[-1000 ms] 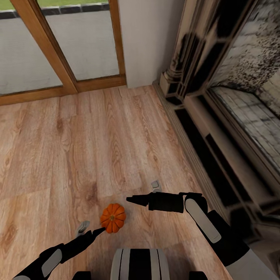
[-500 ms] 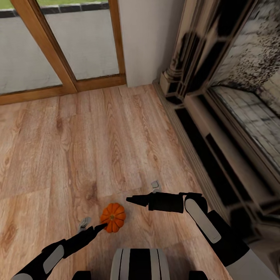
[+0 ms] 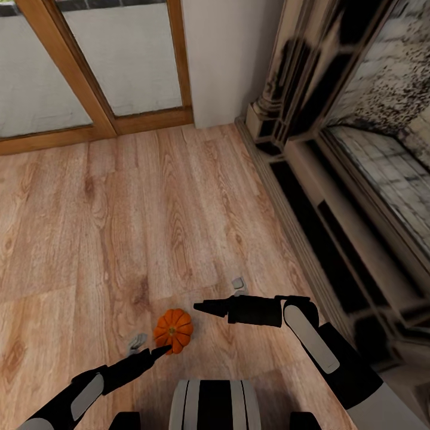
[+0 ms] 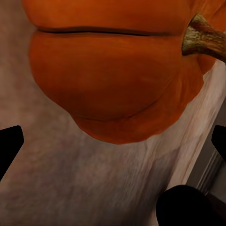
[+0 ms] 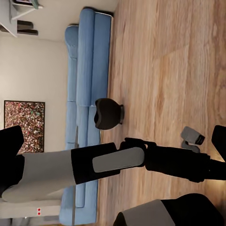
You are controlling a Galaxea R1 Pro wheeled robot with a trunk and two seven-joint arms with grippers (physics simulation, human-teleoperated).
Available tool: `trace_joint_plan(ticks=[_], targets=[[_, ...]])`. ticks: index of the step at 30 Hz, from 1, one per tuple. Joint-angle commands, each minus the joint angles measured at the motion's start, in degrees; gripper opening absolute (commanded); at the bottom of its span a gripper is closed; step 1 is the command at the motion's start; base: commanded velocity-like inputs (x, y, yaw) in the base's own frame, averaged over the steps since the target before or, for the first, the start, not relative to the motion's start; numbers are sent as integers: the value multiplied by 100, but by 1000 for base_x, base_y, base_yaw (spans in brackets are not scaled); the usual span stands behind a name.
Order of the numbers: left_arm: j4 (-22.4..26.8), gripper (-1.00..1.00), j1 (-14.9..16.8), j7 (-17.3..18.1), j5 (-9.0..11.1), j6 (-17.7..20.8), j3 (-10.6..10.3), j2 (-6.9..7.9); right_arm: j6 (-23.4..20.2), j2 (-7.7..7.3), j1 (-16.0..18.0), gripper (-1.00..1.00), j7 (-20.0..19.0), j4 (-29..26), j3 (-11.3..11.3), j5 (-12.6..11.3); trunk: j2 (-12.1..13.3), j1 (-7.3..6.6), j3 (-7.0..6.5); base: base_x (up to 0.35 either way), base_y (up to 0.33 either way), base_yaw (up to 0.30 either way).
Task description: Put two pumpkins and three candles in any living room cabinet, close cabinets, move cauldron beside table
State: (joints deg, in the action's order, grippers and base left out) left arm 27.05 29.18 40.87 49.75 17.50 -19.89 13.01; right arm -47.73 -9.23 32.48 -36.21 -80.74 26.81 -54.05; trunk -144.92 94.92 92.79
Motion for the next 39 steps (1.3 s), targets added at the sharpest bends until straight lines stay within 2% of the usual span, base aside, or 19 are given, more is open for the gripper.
trace_joint_plan(ticks=[1, 4, 8, 10, 14, 21, 26, 33, 34, 39], targets=[[1, 100, 0, 0, 0, 0, -5, 1, 0, 0, 0, 100, 0, 2, 0, 0, 0, 0, 0, 0, 0, 0], [7, 100, 0, 3, 0, -7, -4, 1, -1, 0, -2, 100, 3, 3, 0, 0, 0, 0, 0, 0, 0, 0], [82, 100, 33, -126, 60, -136, 126, -129, 23, -19, 97, 100, -6, -12, -74, -36, 0, 0, 0, 0, 0, 0], [66, 100, -13, -191, 71, -168, 190, -63, 39, -25, 162, 100, -4, -19, -117, -46, 0, 0, 0, 0, 0, 0], [145, 100, -48, -60, 75, -152, 322, 60, 78, -4, 291, 100, -10, -22, -246, -20, 0, 0, 0, 0, 0, 0], [151, 100, -52, 122, 71, -151, 549, 71, 67, -1, 517, 100, -17, -39, -471, -29, 0, 0, 0, 0, 0, 0], [152, 100, -53, 120, 70, -150, 712, 71, 62, 0, 523, 100, -18, -46, -632, -29, 0, 0, 0, 0, 0, 0], [136, 100, -53, 120, 76, -180, 768, 70, 62, 0, 523, 100, -18, -47, -858, -27, 0, 0, 0, 0, 0, 0], [139, 100, -53, 121, 78, -183, 781, 70, 62, 0, 523, 100, -18, -47, -1327, -28, 0, 0, 0, 0, 0, 0], [150, 100, -53, 162, 79, -190, 788, 73, 62, 0, 523, 100, -18, -47, -1327, -28, 0, 0, 0, 0, 0, 0]])
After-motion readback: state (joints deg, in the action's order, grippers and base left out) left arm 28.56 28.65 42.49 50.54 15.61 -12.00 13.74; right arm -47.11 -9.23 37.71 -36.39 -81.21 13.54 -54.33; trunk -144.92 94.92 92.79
